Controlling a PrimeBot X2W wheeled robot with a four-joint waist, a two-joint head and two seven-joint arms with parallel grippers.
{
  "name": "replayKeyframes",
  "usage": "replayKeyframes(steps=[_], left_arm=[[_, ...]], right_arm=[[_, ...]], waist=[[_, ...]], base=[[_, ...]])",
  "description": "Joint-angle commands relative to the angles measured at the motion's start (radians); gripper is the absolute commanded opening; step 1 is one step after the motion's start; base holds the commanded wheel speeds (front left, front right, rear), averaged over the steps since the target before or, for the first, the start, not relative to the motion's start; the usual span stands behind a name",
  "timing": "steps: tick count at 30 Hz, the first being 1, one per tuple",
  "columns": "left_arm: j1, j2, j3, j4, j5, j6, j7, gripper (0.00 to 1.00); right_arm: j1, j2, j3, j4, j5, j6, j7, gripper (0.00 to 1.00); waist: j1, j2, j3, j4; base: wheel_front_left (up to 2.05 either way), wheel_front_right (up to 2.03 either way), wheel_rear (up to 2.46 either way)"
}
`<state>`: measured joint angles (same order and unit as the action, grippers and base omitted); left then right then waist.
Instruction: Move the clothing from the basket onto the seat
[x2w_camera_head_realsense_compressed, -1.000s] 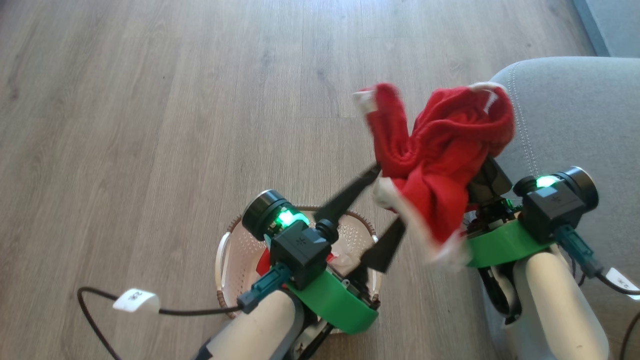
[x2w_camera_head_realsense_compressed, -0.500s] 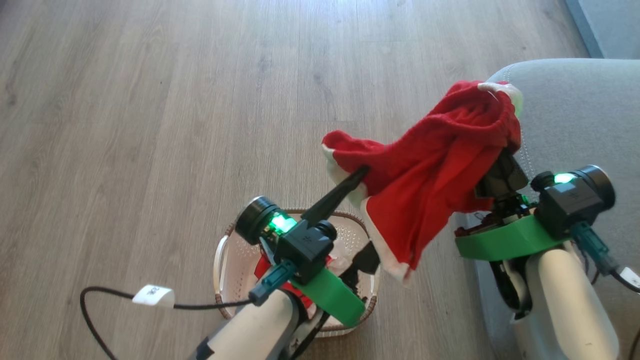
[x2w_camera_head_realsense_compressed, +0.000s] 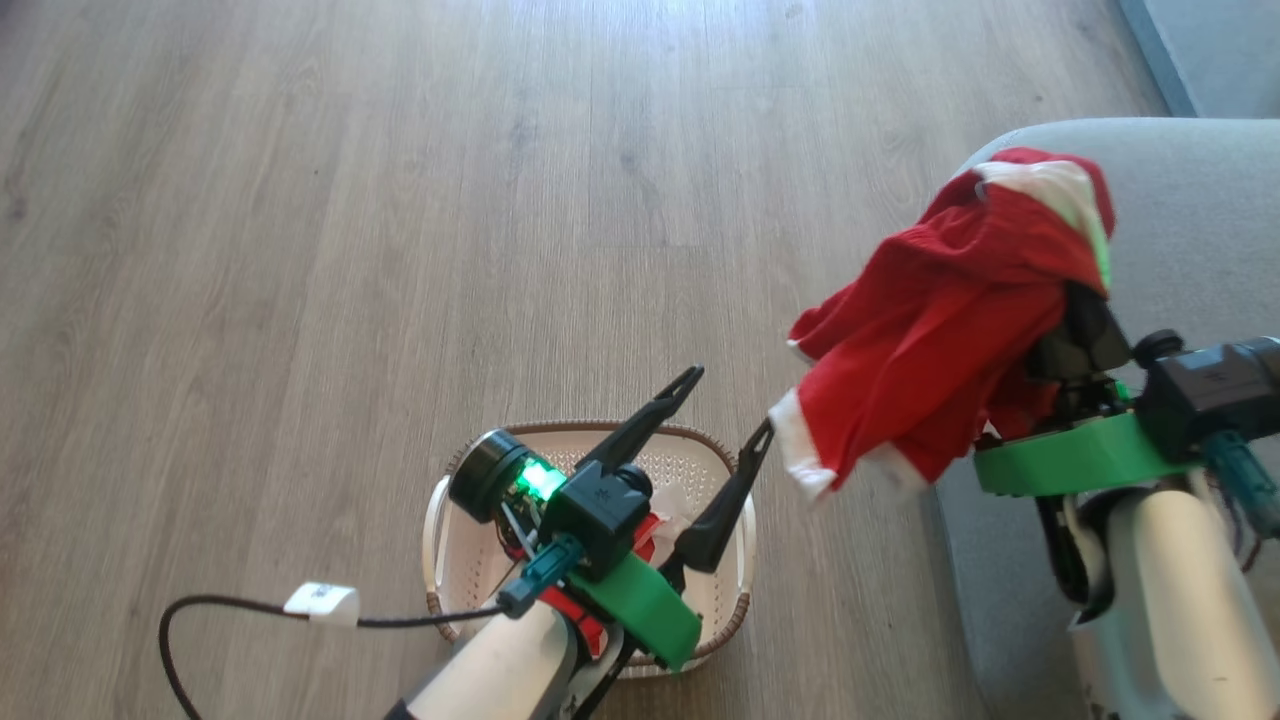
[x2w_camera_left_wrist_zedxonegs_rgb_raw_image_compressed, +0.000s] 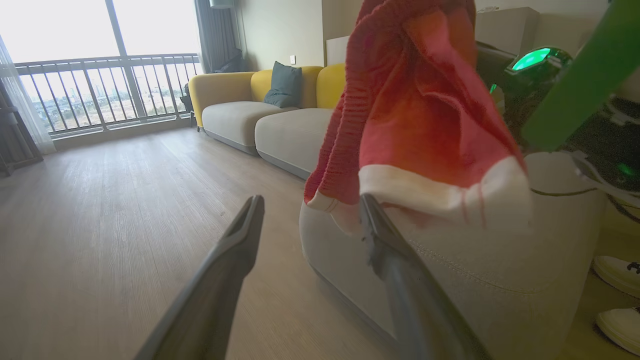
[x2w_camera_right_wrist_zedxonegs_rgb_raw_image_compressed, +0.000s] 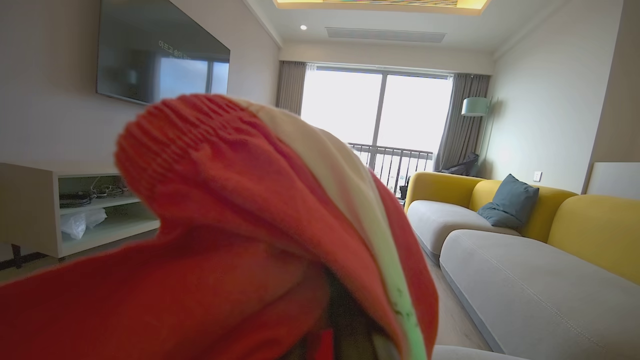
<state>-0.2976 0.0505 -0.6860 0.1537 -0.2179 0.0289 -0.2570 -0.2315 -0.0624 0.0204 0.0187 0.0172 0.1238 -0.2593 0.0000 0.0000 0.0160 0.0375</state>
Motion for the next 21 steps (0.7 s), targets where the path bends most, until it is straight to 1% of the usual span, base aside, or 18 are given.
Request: replayKeyframes(steps=[1,4,8,14,18,21], left_arm=[[-0.010,0.000,0.038,-0.023,0.009,-0.011,-0.005,1.00],[-0.002,0.000,0.042,-0.010,0.022,-0.019,-0.005,1.00],[0.017,0.000,0.052,0.012,0.036,-0.043,-0.005,1.00],[0.042,0.000,0.054,0.037,0.052,-0.096,-0.005,1.00],[0.049,0.000,0.031,0.065,0.117,-0.120,-0.005,1.00],[0.068,0.000,0.034,0.072,0.113,-0.130,-0.005,1.00]], right_arm=[[-0.030,-0.002,0.002,-0.042,-0.010,0.007,-0.002,0.00],[-0.028,-0.008,-0.013,-0.046,-0.011,0.007,-0.002,0.00],[-0.022,-0.013,-0.040,-0.049,-0.013,0.007,-0.002,0.00],[-0.007,-0.018,-0.067,-0.054,-0.016,0.007,-0.002,0.00],[0.002,-0.017,-0.084,-0.056,-0.018,0.007,-0.002,0.00],[0.007,-0.015,-0.096,-0.056,-0.018,0.007,-0.002,0.00]], waist=[[0.0000,0.0000,0.003,-0.002],[0.0000,0.0000,0.006,-0.004],[0.0000,0.0000,0.011,-0.008],[0.0000,0.0000,0.016,-0.014],[0.0000,0.0000,0.019,-0.018],[0.0000,0.0000,0.018,-0.019]], base=[[0.00,0.00,0.00],[0.00,0.00,0.00],[0.00,0.00,0.00],[0.00,0.00,0.00],[0.00,0.00,0.00],[0.00,0.00,0.00]])
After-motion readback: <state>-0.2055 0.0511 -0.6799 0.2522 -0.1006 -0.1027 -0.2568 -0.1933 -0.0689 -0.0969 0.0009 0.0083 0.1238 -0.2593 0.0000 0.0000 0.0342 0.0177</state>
